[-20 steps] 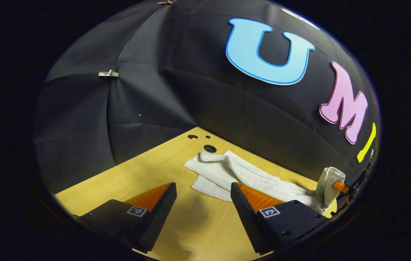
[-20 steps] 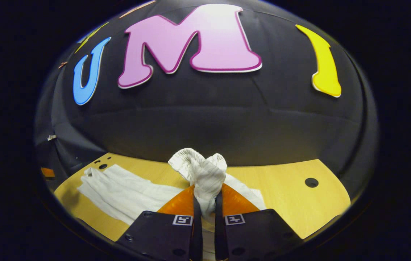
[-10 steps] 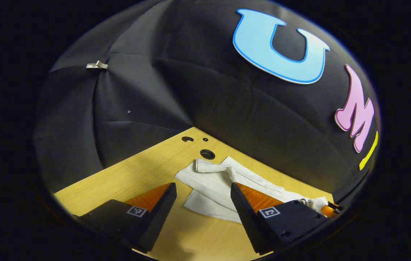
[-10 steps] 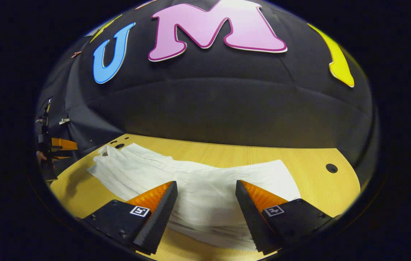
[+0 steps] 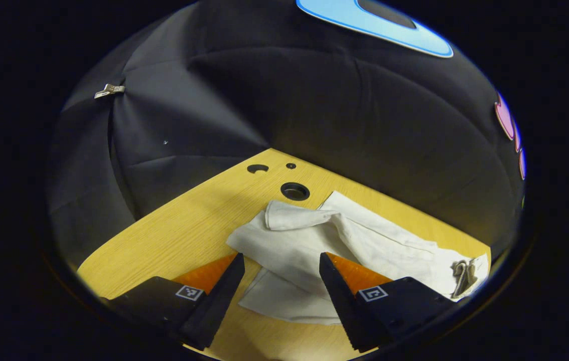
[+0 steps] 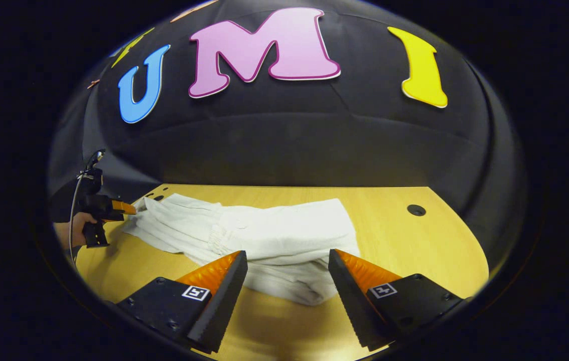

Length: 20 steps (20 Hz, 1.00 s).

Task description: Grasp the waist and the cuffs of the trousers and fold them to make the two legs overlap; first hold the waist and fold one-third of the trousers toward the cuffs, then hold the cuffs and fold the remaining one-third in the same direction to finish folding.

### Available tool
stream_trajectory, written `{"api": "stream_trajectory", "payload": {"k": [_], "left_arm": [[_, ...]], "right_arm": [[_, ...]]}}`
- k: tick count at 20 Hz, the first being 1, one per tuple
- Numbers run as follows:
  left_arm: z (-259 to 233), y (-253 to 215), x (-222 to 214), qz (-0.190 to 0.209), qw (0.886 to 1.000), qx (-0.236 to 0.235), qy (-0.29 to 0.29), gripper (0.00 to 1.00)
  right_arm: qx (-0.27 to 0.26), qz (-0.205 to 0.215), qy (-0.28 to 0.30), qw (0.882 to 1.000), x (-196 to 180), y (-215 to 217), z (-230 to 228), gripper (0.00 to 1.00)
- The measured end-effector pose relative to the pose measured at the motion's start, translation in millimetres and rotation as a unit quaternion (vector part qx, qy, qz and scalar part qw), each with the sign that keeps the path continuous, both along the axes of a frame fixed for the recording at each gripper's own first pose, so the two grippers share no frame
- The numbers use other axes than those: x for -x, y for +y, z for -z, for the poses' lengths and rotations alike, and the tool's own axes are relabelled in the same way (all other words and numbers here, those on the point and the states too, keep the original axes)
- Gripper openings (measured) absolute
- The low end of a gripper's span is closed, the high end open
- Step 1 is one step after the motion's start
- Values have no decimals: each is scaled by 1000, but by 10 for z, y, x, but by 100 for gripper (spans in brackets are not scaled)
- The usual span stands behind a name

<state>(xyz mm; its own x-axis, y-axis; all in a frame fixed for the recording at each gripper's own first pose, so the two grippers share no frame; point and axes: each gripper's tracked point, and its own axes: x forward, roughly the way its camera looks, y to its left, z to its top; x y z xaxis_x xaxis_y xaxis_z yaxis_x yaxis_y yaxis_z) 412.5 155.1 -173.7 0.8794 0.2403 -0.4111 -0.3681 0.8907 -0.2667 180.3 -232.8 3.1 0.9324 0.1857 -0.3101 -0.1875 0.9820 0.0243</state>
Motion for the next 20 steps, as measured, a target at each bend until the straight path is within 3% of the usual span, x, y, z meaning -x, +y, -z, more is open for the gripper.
{"api": "stream_trajectory", "payload": {"k": [6,12,14,17,20], "left_arm": [[227,-15,-58,-5,997,-60,49,98],[213,-52,-103,-6,997,-69,43,98],[235,-116,-146,20,995,-84,48,90],[229,-230,-212,48,995,-76,40,48],[199,-320,-224,49,997,-56,29,28]], "right_arm": [[13,26,29,999,350,-396,57,99],[-1,42,59,997,582,-453,169,99],[-1,41,62,997,620,-440,174,99],[5,42,64,997,655,-460,174,99],[6,45,66,997,680,-495,159,99]]}}
